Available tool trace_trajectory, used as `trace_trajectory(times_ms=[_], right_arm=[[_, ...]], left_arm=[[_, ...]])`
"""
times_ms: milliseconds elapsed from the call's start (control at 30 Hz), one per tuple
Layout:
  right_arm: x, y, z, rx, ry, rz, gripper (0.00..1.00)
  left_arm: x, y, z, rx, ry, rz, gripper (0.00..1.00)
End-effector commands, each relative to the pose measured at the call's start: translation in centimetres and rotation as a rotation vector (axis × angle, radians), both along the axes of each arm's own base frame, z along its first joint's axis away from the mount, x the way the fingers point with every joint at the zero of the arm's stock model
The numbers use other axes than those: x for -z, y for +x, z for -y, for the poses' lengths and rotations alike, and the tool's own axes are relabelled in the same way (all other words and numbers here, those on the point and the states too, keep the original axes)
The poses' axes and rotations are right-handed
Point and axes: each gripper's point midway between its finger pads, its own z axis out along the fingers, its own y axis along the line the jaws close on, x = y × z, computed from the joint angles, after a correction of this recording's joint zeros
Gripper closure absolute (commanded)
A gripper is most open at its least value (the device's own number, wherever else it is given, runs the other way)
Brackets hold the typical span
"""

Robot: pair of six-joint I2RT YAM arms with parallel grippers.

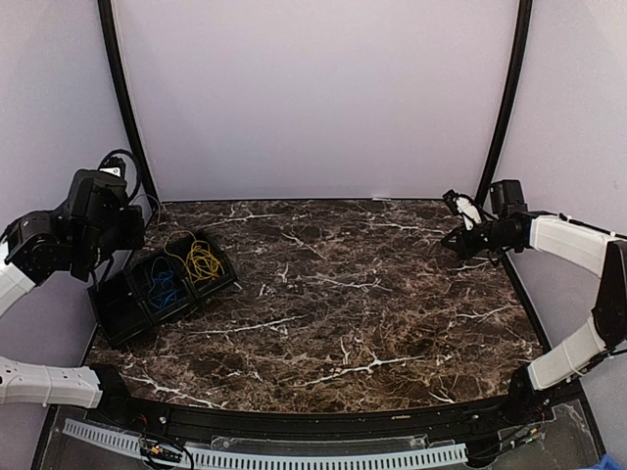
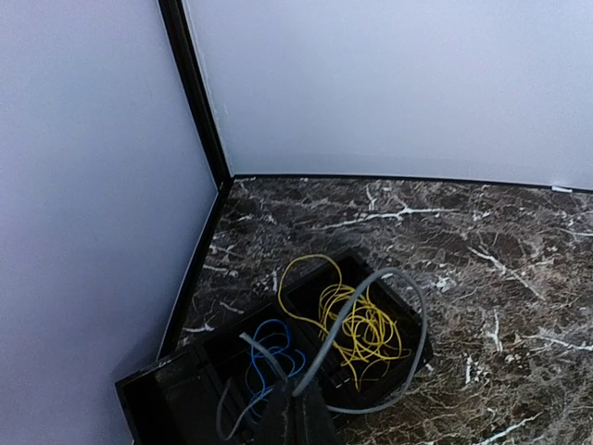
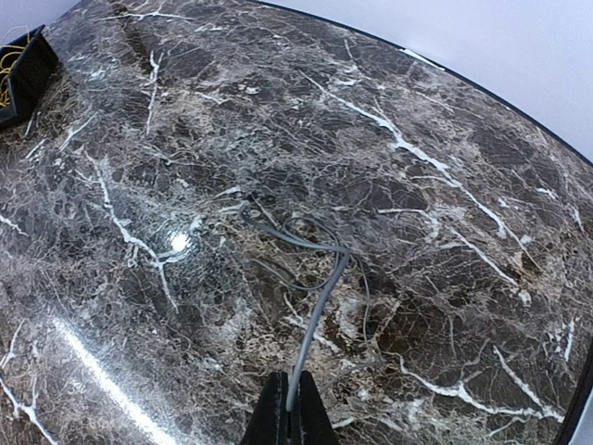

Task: Untangle the cables

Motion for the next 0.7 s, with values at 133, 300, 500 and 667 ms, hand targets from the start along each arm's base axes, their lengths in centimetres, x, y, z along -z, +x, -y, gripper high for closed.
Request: trace_trajectory(times_ms=[133,300,500,667], right_arm=[[-0.9,-0.7,-1.7,-0.103,0.062,0.040,1.00],[-0.4,-0.8,-1.8,-0.113,0.062,0.030,1.00],[0.2,-0.7,-1.9,-0.123,0.064,0.010,1.00],[0.5,-0.8,-2.1,-0.130,0.069,0.000,1.00]], left_arm=[[6.0,-0.7,-2.8,-0.120,0.049,-0.186,1.00],[6.0,-1.0,-4.2,-0.162,0.041,-0.173,1.00],[1.9,-1.7,-5.7,-0.193,0.021,-0.064,1.00],[-2.8,-2.6,-7.2,-0.224,0.035,0.044,1.00]])
